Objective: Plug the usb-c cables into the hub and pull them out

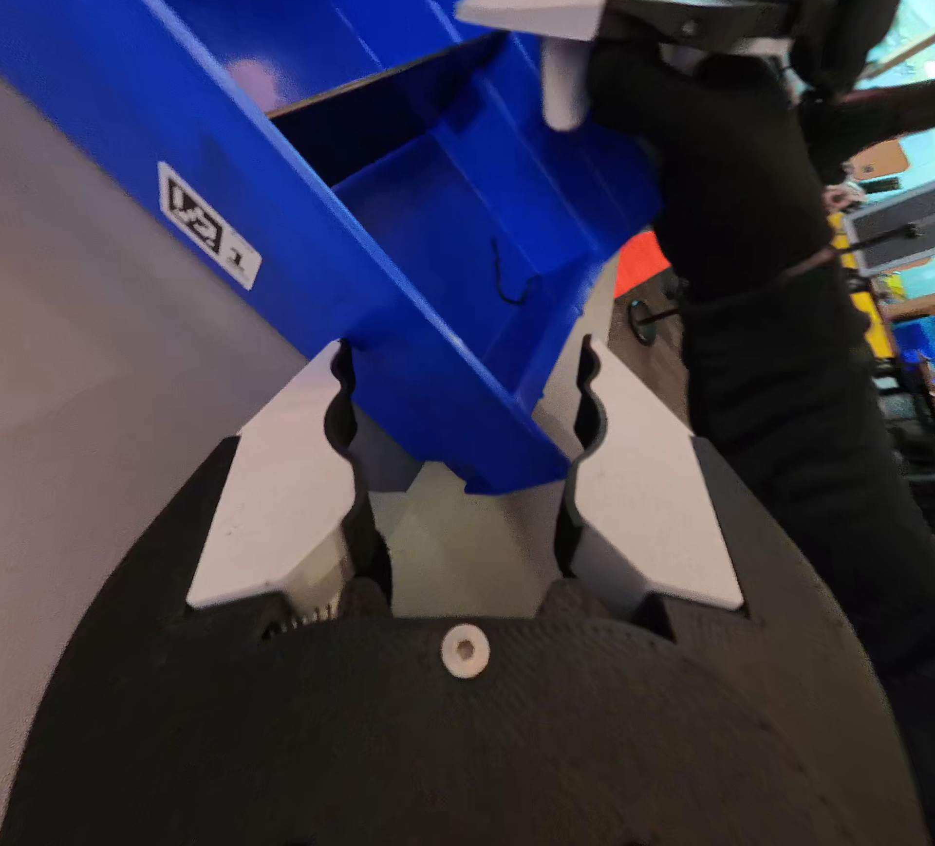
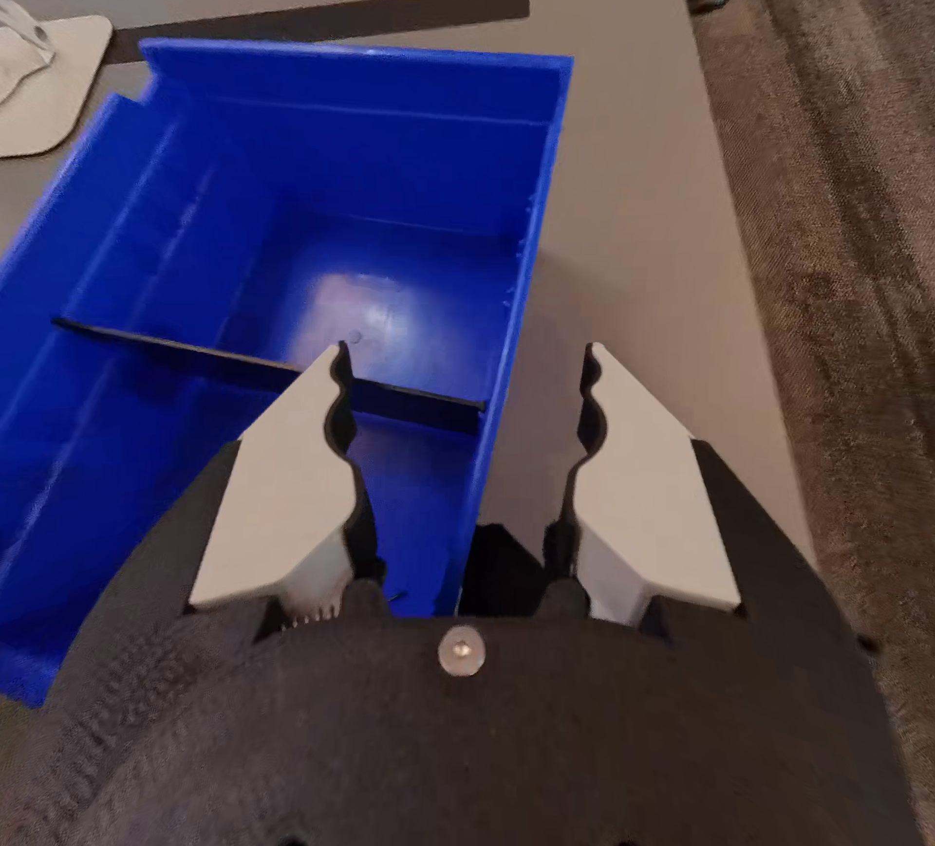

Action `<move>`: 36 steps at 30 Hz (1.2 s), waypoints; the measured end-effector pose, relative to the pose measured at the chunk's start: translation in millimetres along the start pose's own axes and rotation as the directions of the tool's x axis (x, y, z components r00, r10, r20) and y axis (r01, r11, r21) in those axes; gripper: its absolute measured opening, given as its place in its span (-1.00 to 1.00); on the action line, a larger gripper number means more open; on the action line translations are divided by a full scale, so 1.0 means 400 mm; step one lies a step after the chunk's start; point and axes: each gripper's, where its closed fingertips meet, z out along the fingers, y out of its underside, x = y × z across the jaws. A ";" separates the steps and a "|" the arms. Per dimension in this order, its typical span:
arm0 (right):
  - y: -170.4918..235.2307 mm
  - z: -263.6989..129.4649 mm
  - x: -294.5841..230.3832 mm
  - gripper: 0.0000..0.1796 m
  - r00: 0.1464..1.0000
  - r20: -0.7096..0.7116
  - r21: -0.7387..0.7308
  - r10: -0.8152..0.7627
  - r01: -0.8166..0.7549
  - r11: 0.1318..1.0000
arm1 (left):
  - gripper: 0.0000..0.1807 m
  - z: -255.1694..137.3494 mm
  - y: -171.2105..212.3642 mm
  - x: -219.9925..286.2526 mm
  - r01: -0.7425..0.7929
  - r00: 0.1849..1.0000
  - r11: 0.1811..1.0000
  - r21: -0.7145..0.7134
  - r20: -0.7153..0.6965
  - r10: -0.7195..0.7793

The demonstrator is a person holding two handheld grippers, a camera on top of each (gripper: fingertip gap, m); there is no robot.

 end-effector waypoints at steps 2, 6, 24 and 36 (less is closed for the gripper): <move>-0.019 0.021 0.035 -0.14 0.997 -0.014 0.004 -0.075 0.075 0.997 | 0.08 0.013 -0.007 0.030 0.006 0.996 1.000 0.020 -0.092 -0.004; -0.051 0.041 0.071 -0.27 0.971 -0.081 -0.010 -0.227 0.227 0.974 | 0.27 -0.037 0.010 0.088 0.070 0.954 0.997 0.033 -0.294 -0.057; 0.016 -0.013 0.095 -0.18 0.858 -0.282 -0.151 -0.429 0.402 0.903 | 0.01 -1.658 0.616 -0.540 0.164 0.433 0.900 0.405 0.790 -0.434; 0.031 0.013 0.099 -0.36 0.888 -0.186 -0.165 -0.420 0.394 0.904 | -0.91 -1.629 0.711 -0.638 0.255 0.487 0.875 0.411 0.727 -0.484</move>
